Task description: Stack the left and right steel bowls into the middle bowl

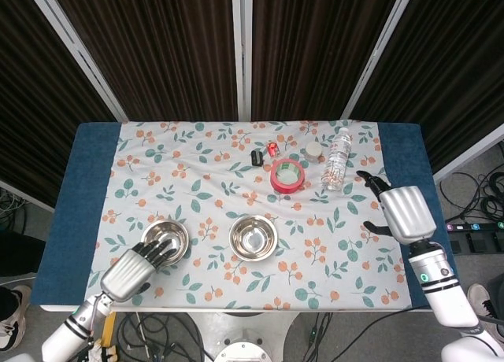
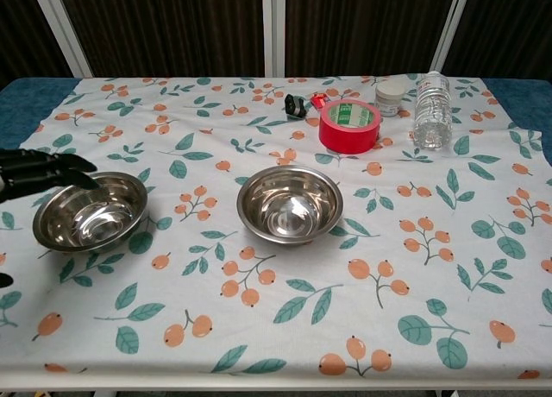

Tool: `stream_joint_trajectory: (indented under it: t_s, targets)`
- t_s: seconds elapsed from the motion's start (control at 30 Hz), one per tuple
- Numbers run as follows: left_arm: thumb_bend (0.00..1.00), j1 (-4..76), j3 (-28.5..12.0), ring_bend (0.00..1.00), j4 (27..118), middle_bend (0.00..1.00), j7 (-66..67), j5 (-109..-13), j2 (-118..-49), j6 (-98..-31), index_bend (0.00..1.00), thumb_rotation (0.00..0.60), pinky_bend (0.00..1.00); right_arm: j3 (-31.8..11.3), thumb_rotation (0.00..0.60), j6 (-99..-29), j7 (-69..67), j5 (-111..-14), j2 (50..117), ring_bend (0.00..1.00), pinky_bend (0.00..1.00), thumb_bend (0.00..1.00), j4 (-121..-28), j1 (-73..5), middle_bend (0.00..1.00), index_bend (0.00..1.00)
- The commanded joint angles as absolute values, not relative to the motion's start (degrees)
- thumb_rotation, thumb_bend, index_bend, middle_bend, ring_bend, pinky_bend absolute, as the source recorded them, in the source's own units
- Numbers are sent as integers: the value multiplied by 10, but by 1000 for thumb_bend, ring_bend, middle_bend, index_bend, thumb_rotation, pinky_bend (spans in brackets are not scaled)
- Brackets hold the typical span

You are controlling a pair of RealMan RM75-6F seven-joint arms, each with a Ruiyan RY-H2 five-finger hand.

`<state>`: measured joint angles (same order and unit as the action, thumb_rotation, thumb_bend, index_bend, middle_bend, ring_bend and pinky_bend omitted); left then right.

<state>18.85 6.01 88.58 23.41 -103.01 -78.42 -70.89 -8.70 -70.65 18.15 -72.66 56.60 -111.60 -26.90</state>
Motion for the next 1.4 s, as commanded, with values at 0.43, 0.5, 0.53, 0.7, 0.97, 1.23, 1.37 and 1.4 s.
stream_joint_trajectory:
  t_s: [0.43,0.5,0.53,0.7,0.97,1.23,1.37,1.4]
  targets:
    - [127,192,21,750,822,419,329,-944,-860,-662,394,600,871,-77,600,-718,136,-738,577,790,802,57,-1068,-239,333,203]
    - [129,193,16,755,814,423,337,-929,-867,-657,395,600,875,-76,600,-716,132,-739,576,790,802,57,-1064,-237,333,203]
    - [132,194,15,758,811,426,340,-925,-869,-654,397,600,877,-75,600,-715,130,-740,576,790,801,56,-1063,-236,334,203]
    - [160,201,14,780,796,469,358,-910,-882,-642,444,600,891,-75,600,-711,116,-740,575,790,801,56,-1054,-231,342,203]
    - [223,212,21,845,764,584,379,-926,-901,-648,558,600,924,-77,600,-708,100,-738,571,792,801,61,-1044,-225,361,205]
    - [282,220,26,887,723,672,384,-941,-924,-658,644,600,953,-77,600,-704,91,-737,569,792,802,67,-1038,-219,385,205]
    - [299,223,27,906,704,699,379,-943,-935,-662,668,600,966,-77,600,-703,86,-736,567,792,801,69,-1035,-216,396,205]
    - [301,224,27,908,700,702,377,-944,-937,-663,671,600,968,-77,600,-703,84,-736,567,792,802,68,-1035,-215,398,205]
